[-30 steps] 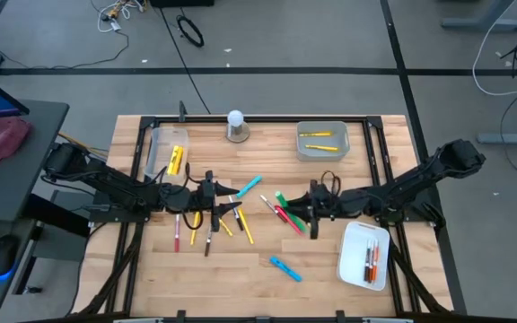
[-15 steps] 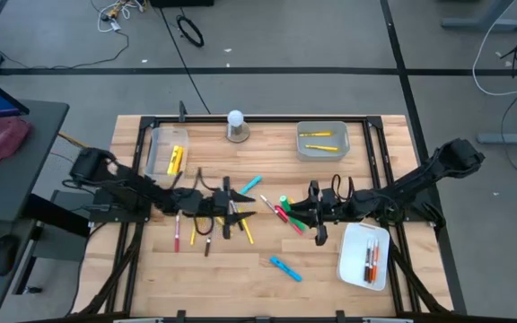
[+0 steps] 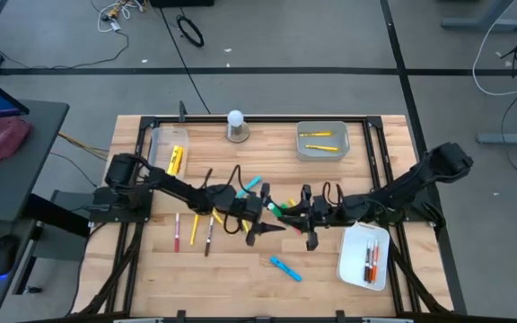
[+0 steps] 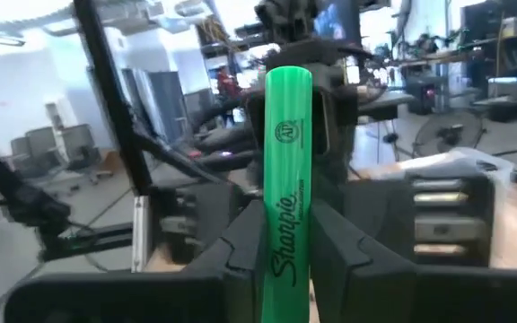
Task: Pick & Place Markers
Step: Put the green highlighter into the transparent bin
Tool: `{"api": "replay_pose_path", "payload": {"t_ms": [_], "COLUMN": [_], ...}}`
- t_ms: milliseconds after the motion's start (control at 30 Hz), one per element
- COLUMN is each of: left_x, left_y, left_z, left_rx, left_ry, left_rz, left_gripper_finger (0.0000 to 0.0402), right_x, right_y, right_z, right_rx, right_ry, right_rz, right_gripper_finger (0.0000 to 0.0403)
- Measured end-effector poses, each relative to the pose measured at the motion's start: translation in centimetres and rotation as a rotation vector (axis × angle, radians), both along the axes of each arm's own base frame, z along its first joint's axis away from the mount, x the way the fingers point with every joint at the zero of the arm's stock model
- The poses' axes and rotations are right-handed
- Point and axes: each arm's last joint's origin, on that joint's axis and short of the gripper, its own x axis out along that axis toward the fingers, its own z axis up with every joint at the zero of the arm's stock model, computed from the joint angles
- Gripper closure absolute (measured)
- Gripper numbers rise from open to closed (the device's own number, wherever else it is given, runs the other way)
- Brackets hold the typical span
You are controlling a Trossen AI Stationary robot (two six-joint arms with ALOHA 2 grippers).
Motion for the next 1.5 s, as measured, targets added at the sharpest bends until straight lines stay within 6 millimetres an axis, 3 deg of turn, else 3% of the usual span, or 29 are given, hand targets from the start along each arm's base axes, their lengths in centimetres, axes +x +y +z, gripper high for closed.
{"api": "replay_pose_path", "payload": {"t_ms": [167,300,733,1133,1300,1500], "left_x": [0.0,0.0,0.0,0.0,0.0,0.1], "left_y": [-0.7,-0.9,-0.7,-0.8,-0.8,-0.6], "left_z": [0.0,0.1,0.2,0.0,-0.1,-0.5], "left_rx": [0.009,0.016,0.003,0.004,0.001,-0.019], "left_ry": [-0.005,-0.019,-0.022,-0.011,0.003,0.062], "left_rz": [-0.018,-0.022,0.020,0.009,0.006,0.036], "left_gripper_finger": [0.0167,0.0180,0.0330,0.0303,0.0327,0.0313], "right_x": [0.0,0.0,0.0,-0.1,-0.9,-2.5], "right_y": [0.0,0.0,0.0,0.0,-0.1,-0.3], "right_z": [0.0,-0.1,-0.1,-0.1,1.2,2.9], "right_rx": [0.001,0.002,-0.003,-0.001,0.006,-0.003], "right_ry": [0.003,0.005,0.005,0.025,0.009,0.025], "right_rz": [-0.005,-0.014,-0.011,0.010,0.027,0.049], "right_gripper_finger": [0.0346,0.0346,0.0341,0.0293,0.0248,0.0214]}}
